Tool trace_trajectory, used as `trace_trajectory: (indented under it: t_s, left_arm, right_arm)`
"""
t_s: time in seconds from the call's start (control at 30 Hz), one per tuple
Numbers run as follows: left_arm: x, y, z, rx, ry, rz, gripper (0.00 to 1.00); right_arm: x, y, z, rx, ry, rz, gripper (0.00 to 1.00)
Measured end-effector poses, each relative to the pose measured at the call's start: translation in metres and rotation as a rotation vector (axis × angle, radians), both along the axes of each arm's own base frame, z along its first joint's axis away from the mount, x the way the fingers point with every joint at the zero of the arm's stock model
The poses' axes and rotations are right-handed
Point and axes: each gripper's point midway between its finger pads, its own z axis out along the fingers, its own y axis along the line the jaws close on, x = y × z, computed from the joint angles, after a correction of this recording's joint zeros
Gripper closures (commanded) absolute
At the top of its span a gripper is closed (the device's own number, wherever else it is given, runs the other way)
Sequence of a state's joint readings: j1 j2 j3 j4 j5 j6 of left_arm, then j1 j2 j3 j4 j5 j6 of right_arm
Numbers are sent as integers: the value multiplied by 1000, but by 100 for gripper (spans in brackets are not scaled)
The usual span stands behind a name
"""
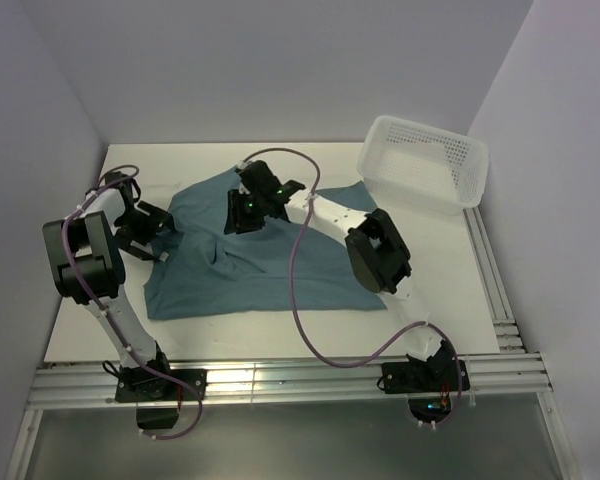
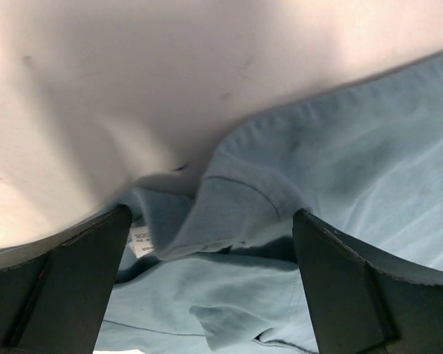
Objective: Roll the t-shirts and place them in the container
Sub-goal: Fold the tshirt
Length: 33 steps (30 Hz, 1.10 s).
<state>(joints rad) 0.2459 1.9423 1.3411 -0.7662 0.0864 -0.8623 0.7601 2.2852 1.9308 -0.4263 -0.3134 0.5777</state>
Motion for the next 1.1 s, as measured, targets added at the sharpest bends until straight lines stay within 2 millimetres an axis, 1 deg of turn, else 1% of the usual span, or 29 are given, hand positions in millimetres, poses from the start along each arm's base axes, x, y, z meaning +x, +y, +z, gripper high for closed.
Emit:
trace_trajectory:
  t_s: [0.07,0.2,0.27,0.33,0.47,0.57,0.63,0.7,0.77,0.83,0.9,0.97,1.0,1.03,1.1]
  left_arm:
    - [-3,4,0,-14,-5,22,0]
    - [-16,22,-1,-16,4,84,0]
    - [-22,30,-1,-6,14,107,0]
    - [-27,35,-2,6,24,120,0]
    - [-29,38,-2,19,33,115,0]
    - [-31,41,0,37,41,101,1]
    - [-31,47,3,69,49,86,0]
    - [-28,53,12,95,45,72,0]
    - [-20,59,25,121,16,62,0]
    - [-12,61,42,139,-29,47,0]
    - [-6,55,63,148,-90,27,0]
    - [-1,42,79,137,-143,-4,0]
    - [3,28,89,120,-182,-35,0]
    - [6,17,94,109,-212,-57,0]
    - [8,-20,102,55,-276,-125,1]
  right_arm:
    - [-9,19,-2,25,-5,41,55]
    - [-27,53,-4,69,-7,109,55]
    - [-34,66,-8,83,-4,131,55]
    - [-36,72,-11,91,1,138,55]
    - [-33,71,-22,81,18,125,55]
    - [-29,69,-22,82,13,116,54]
    - [-26,69,-22,84,4,109,54]
    - [-24,67,-24,78,2,103,54]
    - [-23,67,-24,76,0,99,54]
    - [-23,67,-24,76,0,99,54]
    - [-23,66,-25,74,1,99,55]
    - [-24,65,-30,70,5,99,55]
    - [-25,64,-33,64,10,99,56]
    - [-27,62,-36,56,17,99,56]
    - [-29,59,-41,45,27,100,57]
